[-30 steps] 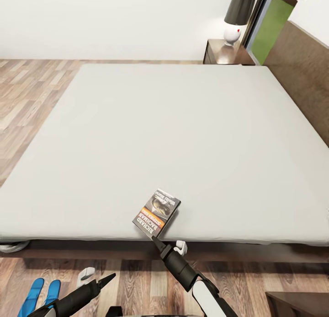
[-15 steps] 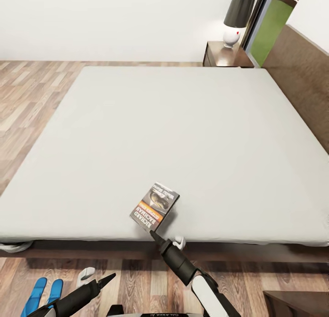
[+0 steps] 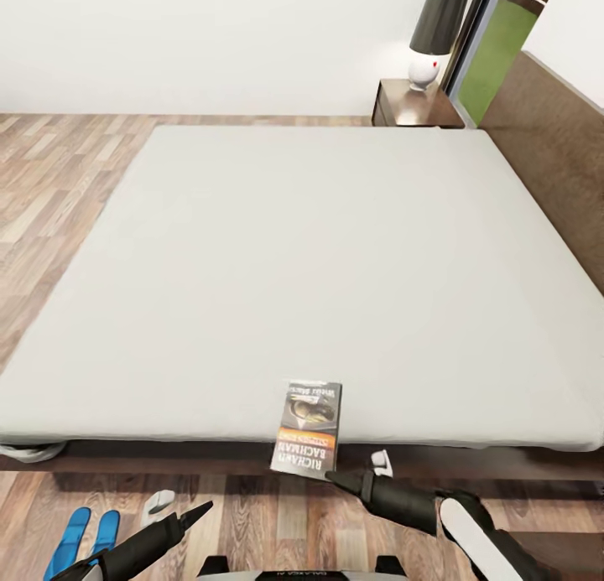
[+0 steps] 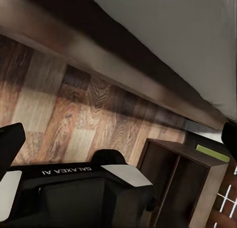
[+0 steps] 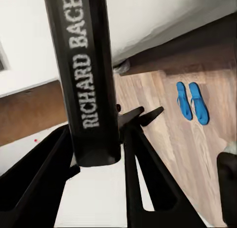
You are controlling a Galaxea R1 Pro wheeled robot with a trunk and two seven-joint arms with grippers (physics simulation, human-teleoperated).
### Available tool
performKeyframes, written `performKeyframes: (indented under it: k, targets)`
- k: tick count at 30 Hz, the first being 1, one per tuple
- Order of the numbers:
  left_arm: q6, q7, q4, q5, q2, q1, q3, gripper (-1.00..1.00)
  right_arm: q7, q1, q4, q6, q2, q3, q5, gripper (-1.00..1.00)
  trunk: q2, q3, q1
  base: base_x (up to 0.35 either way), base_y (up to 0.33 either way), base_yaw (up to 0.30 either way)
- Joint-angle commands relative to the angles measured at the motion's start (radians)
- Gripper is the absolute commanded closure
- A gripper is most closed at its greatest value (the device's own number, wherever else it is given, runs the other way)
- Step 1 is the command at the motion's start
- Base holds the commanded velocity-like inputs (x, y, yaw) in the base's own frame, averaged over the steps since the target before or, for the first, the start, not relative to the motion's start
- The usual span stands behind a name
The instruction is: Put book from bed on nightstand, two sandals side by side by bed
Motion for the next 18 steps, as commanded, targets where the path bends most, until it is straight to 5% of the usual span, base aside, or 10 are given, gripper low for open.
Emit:
performKeyframes:
  k: [1,3,7,10,12,15,18]
  targets:
    - [0.010,-0.004,0.001,0.003,0.000,-0.001,0.002,-1.00,0.032,0.000,0.000,0.007,-0.031,0.002,-0.007,1.00,0.007,0.003,-0.004,0.000,0.000,0.000]
    - [0.010,-0.005,0.001,0.002,0.000,-0.001,0.001,-1.00,0.141,0.001,0.005,0.009,-0.119,0.003,-0.007,1.00,0.021,0.009,-0.012,0.000,0.000,0.000]
    - [0.010,-0.005,0.001,0.002,0.000,-0.001,0.001,-1.00,0.310,0.003,0.054,0.006,-0.247,0.003,0.010,1.00,0.049,0.022,-0.027,0.000,0.000,0.000]
    - [0.010,-0.005,0.001,0.002,0.000,-0.001,0.001,-1.00,0.334,0.003,0.162,0.000,-0.267,0.004,0.063,1.00,0.070,0.031,-0.038,0.000,0.000,0.000]
    - [0.010,-0.005,0.001,0.002,0.001,-0.001,0.001,-1.00,0.339,0.003,0.221,-0.029,-0.271,0.004,0.149,1.00,0.084,0.037,-0.046,0.000,0.000,0.000]
    - [0.009,-0.004,0.003,0.001,0.000,-0.001,-0.001,-1.00,0.342,0.004,0.286,-0.167,-0.270,0.005,0.298,1.00,0.105,0.047,-0.058,0.000,0.000,0.000]
    - [0.010,-0.006,0.004,0.000,-0.001,-0.001,-0.002,-1.00,0.343,0.004,0.360,-0.288,-0.264,0.006,0.377,1.00,0.126,0.056,-0.069,0.000,0.000,0.000]
